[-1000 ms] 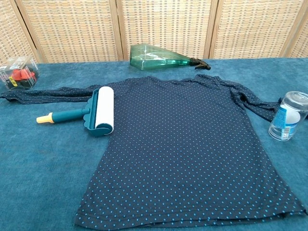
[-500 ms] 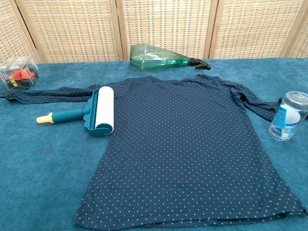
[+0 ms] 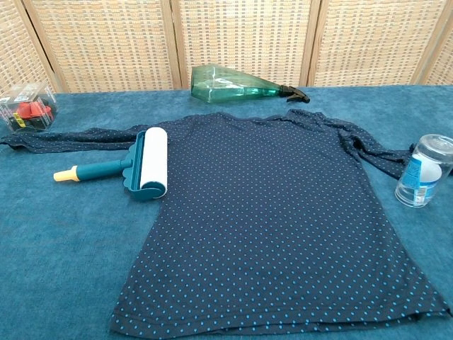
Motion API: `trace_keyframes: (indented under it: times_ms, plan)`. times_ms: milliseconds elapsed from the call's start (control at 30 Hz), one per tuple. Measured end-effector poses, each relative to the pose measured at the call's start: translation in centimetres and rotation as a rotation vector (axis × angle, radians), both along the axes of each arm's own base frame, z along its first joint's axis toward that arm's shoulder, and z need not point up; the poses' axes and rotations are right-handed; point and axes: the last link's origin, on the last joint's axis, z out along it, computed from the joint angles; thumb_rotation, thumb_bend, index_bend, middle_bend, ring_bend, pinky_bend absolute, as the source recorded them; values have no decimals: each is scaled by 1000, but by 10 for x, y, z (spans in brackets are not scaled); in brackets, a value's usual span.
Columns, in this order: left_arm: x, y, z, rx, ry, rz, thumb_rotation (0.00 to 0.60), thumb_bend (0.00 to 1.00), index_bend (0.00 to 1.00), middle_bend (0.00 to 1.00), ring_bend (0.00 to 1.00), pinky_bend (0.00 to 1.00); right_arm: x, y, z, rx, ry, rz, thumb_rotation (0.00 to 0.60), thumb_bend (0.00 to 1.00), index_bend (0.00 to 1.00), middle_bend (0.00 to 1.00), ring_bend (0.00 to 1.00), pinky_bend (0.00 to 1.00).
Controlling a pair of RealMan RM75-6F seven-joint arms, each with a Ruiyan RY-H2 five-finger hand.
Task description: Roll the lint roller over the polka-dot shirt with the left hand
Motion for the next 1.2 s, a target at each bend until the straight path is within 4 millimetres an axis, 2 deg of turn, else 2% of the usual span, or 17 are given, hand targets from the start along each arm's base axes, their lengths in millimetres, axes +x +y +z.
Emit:
trace_keyframes:
  times_ms: [100, 167, 333, 533, 600, 833, 1200]
  plan:
    - [7, 19, -1, -35, -19, 1, 600, 281, 473, 856, 740, 680, 0, -1, 1, -4, 1, -2, 600, 60, 0, 0, 0, 0]
    - [12, 36, -3, -77, -19, 11, 600, 295, 503, 880, 760, 685, -1, -1, 0, -4, 5, -6, 600, 60, 0, 0, 0, 0]
    - [28, 75, -12, -176, 37, 54, 600, 303, 483, 906, 781, 695, -2, -2, -2, -1, 11, -10, 600, 60, 0, 0, 0, 0]
    - [45, 112, -23, -264, 75, 112, 600, 304, 394, 910, 787, 695, -2, -3, -5, 9, 16, -13, 600, 60, 0, 0, 0, 0]
    - [50, 120, -27, -279, 89, 123, 600, 306, 374, 915, 790, 697, -3, -3, -6, 12, 17, -15, 600, 60, 0, 0, 0, 0]
    - [67, 144, -50, -346, 128, 153, 600, 309, 444, 921, 795, 699, -5, -5, -8, 15, 19, -21, 600, 60, 0, 0, 0, 0]
    - [66, 165, -80, -383, 153, 201, 600, 310, 436, 921, 795, 699, -8, -5, -12, 33, 25, -31, 600, 60, 0, 0, 0, 0]
